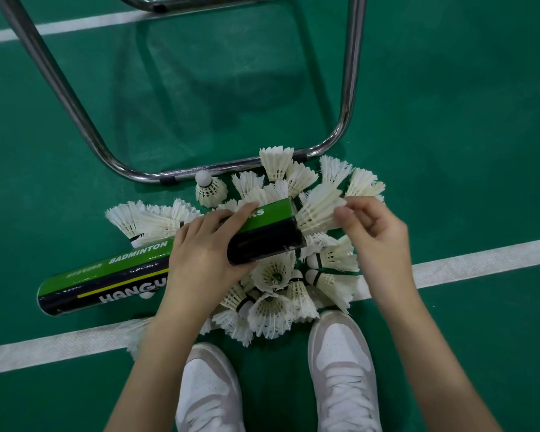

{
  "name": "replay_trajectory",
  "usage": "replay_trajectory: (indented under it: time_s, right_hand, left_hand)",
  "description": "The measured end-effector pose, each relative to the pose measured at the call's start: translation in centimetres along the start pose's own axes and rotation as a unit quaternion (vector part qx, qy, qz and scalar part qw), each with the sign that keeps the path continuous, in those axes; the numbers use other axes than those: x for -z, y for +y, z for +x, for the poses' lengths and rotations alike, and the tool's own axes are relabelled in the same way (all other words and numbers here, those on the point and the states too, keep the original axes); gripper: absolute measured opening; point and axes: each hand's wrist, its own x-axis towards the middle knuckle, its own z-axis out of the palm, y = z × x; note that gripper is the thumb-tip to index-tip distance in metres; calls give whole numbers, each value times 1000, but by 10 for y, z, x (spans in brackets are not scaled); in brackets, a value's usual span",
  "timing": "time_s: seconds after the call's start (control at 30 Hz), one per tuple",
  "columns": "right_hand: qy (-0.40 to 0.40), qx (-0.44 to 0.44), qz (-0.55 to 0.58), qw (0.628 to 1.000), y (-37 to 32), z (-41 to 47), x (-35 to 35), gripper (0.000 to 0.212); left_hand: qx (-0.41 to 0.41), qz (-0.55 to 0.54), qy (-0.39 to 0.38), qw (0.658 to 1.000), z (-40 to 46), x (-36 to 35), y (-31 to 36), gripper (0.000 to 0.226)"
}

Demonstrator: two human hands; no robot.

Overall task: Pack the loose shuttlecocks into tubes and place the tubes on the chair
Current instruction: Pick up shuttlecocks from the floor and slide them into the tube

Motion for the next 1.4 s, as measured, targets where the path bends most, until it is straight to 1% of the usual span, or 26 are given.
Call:
replay_trajectory:
  time_s: [0.13, 0.2, 0.27, 0.37, 0.47, 0.67, 0.9, 1.03, 1.17, 1.4]
  right_hand:
    - [-72, -4, 12, 997, 5, -9, -19, 7]
    - [-104, -11, 11, 994, 8, -13, -25, 19]
    - [-111, -11, -12, 994, 11, -14, -28, 31]
    - [-94, -1, -37, 995, 11, -14, -32, 39]
    - [-80, 7, -47, 996, 10, -13, -35, 39]
    - [-85, -2, -13, 996, 7, -13, -36, 39]
    - [-125, -33, 23, 991, 9, -15, -33, 37]
    - [-140, -19, 6, 990, 9, -15, -32, 35]
    - [-148, 4, -11, 989, 7, -12, -30, 37]
    - [-181, -17, 6, 983, 5, -9, -27, 36]
  left_hand:
    - [-1, 5, 8, 1000, 1, 0, 3, 80]
    - [3, 6, 8, 1000, 1, 0, 3, 81]
    - [4, 5, 8, 1000, 1, 0, 3, 82]
    - [-4, 11, 14, 1000, 2, 1, 5, 81]
    - [-4, 7, 16, 1000, 2, 3, 7, 80]
    - [-3, 8, 15, 1000, 3, 4, 8, 81]
    - [-6, 15, 15, 1000, 2, 3, 10, 79]
    - [-9, 21, 19, 1000, 2, 4, 10, 79]
    - [-9, 15, 12, 1000, 1, 3, 10, 79]
    - [-12, 25, 21, 999, 2, 5, 12, 78]
